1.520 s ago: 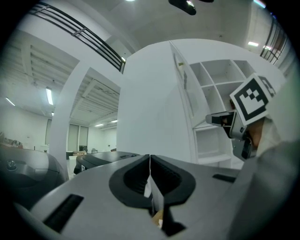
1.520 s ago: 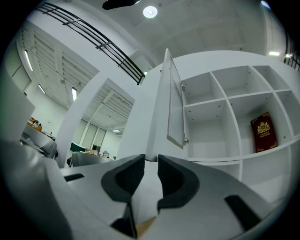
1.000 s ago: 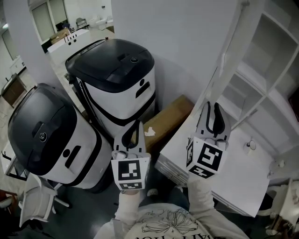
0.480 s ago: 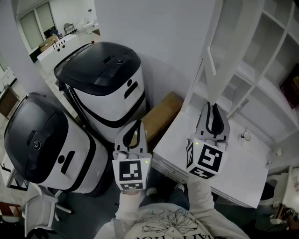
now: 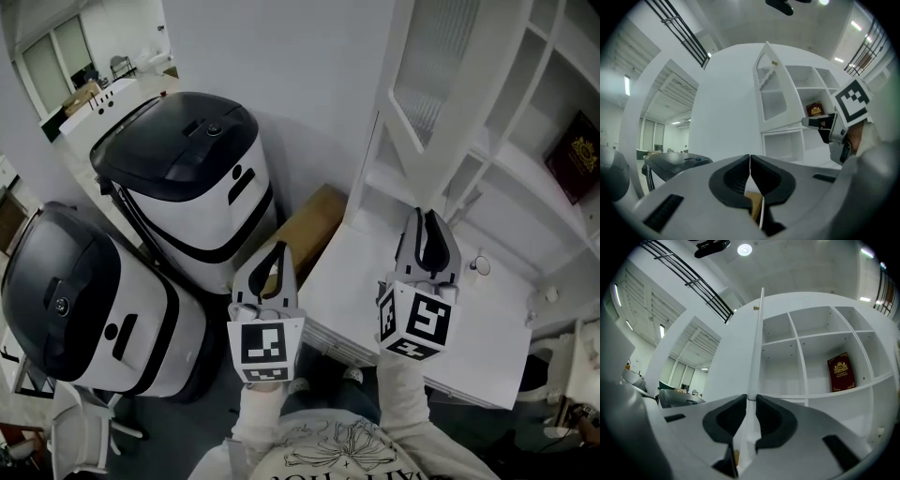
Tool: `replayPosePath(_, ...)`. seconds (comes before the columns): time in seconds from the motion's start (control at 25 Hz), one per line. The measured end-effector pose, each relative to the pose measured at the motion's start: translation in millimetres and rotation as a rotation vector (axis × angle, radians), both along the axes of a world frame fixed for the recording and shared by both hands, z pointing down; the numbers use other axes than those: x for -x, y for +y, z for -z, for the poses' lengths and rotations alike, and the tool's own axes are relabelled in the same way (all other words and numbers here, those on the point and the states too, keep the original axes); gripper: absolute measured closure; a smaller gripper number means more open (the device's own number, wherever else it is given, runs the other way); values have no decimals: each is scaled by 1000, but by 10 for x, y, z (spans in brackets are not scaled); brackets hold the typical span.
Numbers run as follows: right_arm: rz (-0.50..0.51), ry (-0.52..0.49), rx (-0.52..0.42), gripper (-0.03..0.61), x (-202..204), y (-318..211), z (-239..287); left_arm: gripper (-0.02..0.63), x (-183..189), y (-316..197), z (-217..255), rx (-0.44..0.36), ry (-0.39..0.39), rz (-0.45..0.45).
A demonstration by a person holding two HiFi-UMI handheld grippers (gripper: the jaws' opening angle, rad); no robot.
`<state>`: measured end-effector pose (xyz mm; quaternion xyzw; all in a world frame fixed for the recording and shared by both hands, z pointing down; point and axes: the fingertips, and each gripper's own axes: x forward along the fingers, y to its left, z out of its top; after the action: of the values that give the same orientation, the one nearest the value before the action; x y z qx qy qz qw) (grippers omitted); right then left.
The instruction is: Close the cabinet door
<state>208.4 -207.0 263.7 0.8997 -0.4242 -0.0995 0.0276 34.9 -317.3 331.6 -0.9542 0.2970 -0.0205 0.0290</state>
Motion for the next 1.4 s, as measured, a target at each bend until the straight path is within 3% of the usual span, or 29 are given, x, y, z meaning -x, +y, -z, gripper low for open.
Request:
replayPosePath(0.8, 34, -39, -18, 512, -864, 425, -28, 609, -1061, 532, 71, -3, 5, -109)
replayPosePath(1.4, 107, -51, -29, 511, -1301, 524, -37, 609, -1555, 712, 62, -11, -6, -101)
